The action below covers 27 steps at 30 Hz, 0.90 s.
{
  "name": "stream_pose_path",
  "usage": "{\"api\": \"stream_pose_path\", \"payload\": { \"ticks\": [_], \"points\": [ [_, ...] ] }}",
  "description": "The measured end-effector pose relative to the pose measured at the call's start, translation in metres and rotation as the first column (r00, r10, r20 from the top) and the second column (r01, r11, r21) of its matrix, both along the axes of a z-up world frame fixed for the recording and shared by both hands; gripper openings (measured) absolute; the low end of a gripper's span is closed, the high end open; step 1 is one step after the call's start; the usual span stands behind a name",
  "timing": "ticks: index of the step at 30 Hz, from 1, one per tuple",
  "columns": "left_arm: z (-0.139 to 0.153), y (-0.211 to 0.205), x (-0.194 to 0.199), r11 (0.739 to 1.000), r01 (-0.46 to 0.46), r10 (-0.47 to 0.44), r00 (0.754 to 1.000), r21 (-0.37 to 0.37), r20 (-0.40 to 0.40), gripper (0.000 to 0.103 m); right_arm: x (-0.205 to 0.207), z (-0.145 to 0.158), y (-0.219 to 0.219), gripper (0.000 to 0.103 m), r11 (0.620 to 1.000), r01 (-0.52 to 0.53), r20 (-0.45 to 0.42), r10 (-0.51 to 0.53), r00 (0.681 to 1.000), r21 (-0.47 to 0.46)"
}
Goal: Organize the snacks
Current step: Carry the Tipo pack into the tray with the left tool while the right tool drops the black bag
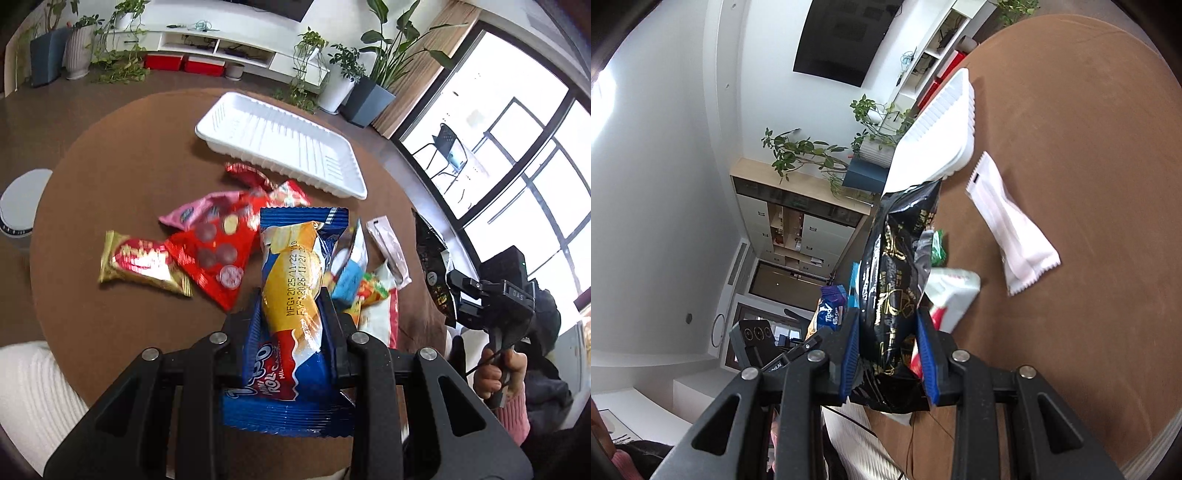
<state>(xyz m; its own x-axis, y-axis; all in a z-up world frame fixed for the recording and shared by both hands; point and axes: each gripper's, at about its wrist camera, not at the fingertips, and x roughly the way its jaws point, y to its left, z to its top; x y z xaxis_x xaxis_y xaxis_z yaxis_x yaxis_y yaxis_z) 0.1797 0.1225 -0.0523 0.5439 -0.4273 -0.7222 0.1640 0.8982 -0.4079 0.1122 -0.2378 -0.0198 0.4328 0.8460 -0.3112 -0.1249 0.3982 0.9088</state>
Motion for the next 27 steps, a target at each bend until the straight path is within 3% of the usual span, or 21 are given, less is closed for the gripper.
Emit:
{"api": "stream_pose_path", "payload": {
  "ticks": [16, 27],
  "points": [
    [0.037, 0.011, 0.070, 0.996, -0.021, 0.018, 0.999, 0.090, 0.034, 0.026, 0.077, 0.021, 0.010, 0.032, 0.998, 0.035, 0.037, -0.033, 0.999, -0.053],
    [0.043, 0.017, 0.131, 0.987, -0.020, 0.016, 1.000, 0.160, 0.024, 0.026, 0.153, 0.023, 0.012, 0.032, 0.992, 0.063, 0.013, -0.062, 0.998, -0.108]
  ]
}}
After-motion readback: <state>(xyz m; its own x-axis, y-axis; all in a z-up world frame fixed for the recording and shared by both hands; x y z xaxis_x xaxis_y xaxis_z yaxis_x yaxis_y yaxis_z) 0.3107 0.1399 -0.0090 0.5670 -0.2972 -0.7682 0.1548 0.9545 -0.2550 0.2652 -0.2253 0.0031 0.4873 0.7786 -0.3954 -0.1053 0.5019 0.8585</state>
